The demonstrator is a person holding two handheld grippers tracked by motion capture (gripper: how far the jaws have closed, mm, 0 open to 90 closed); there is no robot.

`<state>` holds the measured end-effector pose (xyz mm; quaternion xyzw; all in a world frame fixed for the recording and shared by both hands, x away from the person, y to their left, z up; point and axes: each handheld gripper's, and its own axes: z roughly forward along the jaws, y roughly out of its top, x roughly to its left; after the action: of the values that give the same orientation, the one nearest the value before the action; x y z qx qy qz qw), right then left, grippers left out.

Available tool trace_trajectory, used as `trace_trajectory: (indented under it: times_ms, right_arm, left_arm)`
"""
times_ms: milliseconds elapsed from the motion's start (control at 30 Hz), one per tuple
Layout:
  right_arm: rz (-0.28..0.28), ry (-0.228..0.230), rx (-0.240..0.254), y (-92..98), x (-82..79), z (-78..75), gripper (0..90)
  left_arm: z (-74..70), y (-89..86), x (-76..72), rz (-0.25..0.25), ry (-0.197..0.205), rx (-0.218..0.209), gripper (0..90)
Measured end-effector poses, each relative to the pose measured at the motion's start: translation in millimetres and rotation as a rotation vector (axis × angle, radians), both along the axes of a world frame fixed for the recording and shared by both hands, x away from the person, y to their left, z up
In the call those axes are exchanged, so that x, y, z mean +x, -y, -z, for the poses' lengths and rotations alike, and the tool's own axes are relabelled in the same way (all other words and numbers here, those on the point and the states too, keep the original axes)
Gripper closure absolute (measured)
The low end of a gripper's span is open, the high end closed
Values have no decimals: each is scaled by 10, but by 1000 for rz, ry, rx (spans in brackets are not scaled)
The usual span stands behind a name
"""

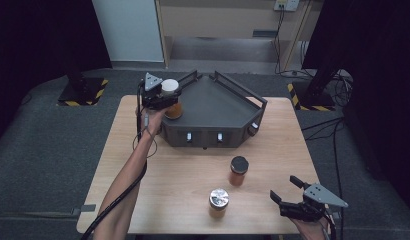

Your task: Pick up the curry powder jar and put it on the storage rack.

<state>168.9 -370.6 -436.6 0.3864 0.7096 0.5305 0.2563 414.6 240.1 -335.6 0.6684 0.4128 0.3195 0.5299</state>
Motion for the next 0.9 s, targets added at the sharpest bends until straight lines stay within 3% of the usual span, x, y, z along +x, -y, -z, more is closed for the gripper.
trace_trajectory:
  times_ms: [300,433,733,900]
  right_arm:
    - [-2,2,0,3,-2,0,88]
    - [-2,3,0,2,-3,0,88]
    - [-3,3,-2,0,-1,-1,88]
    - [-4,3,-3,-4,-2,-3,88]
  left_arm:
    - [18,3,-1,0,5,-3,323]
    - [4,16,-9,-4,14,20,312]
    - [-61,-105,-3,4,7,-51,146]
    - [-166,-147,-38,17,18,-51,104]
